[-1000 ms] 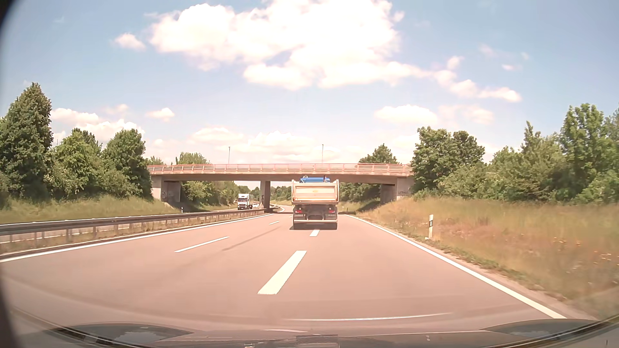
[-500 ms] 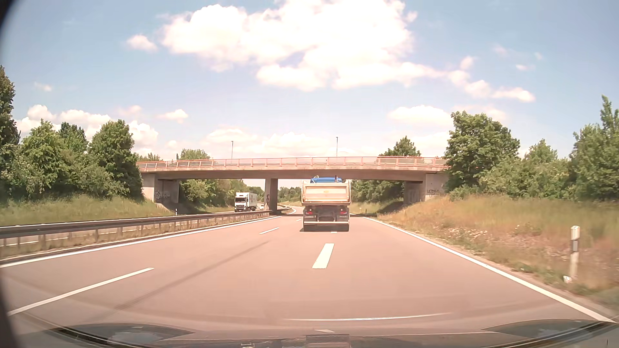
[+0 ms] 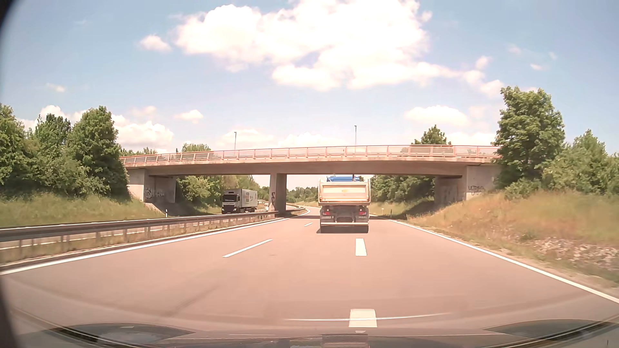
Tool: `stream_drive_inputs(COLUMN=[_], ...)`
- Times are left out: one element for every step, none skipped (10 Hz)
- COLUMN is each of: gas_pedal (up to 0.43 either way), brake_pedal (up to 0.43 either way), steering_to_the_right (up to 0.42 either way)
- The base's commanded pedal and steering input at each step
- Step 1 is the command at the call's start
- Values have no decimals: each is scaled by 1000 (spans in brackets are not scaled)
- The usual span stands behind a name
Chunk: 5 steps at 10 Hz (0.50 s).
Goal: Follow the waypoints while adhering to traffic rules and regulations
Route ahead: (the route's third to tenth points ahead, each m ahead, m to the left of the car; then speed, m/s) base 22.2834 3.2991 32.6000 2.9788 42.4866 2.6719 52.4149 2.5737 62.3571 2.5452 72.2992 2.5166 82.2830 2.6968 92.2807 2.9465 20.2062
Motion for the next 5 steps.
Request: stream_drive_inputs(gas_pedal=[539, 539, 539, 539, 551], brake_pedal=[12, 12, 12, 12, 12], steering_to_the_right=[-23, -20, -19, -18, -16])
